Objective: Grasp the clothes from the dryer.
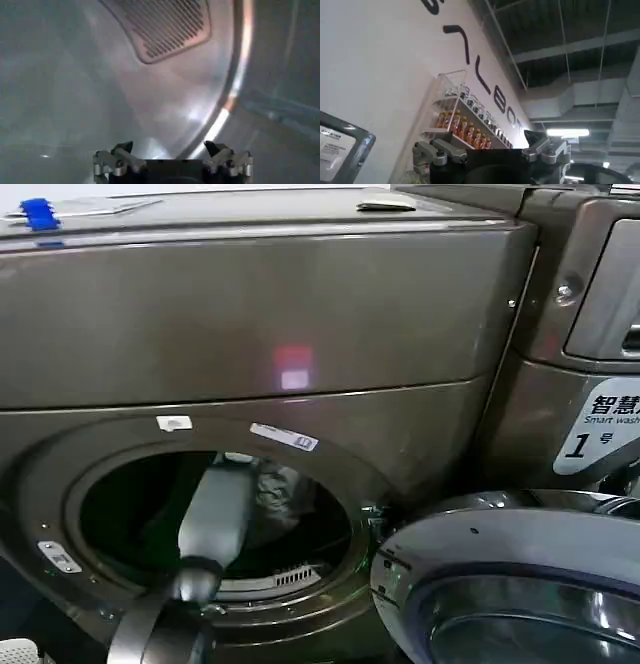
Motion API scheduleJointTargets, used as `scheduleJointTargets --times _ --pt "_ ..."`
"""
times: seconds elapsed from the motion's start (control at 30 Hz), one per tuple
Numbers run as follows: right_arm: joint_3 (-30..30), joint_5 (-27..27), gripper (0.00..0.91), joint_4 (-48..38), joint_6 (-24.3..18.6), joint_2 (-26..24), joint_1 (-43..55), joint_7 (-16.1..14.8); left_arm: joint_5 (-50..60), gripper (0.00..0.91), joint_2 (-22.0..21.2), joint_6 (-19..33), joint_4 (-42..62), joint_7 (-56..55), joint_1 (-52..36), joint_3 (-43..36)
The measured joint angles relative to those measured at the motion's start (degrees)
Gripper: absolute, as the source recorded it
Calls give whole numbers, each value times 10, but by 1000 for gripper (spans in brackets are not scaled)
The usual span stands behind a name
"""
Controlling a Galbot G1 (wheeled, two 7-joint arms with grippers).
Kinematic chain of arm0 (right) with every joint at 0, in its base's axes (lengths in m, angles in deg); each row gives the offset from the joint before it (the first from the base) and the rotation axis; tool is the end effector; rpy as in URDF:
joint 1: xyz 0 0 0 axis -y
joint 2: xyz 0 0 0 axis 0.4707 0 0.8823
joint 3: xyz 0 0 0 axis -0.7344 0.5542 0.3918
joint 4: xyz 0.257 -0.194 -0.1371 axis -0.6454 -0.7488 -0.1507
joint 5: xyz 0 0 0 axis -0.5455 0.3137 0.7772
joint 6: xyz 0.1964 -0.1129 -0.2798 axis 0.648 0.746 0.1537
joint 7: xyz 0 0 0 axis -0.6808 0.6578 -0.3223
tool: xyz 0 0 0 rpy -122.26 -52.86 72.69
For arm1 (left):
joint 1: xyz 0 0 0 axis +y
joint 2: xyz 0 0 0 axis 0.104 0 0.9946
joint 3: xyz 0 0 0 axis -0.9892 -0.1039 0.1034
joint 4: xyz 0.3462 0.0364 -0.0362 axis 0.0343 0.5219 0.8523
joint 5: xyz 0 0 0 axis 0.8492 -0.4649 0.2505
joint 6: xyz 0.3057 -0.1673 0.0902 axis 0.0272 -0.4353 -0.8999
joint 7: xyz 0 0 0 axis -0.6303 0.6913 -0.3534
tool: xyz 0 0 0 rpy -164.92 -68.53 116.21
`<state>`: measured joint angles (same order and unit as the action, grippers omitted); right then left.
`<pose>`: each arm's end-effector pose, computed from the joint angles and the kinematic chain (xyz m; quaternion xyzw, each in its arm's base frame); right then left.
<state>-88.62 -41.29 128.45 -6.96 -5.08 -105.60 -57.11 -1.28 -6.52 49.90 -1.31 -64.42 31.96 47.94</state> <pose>-0.1219 -0.4316 0.0854 0.4676 0.8160 -0.2550 0.2246 0.6326 -0.0489 -0.1966 -0.1708 -0.9663 -0.1013 0.1638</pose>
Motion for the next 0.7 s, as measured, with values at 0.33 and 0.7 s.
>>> scheduleJointTargets --times 0.33,0.7 --pt "3 0 907 3 -2 4 2 -1 123 907 20 55 123 180 -77 -73" --pt "0 0 907 5 -6 10 2 -3 245 907 34 102 196 350 -129 -165"
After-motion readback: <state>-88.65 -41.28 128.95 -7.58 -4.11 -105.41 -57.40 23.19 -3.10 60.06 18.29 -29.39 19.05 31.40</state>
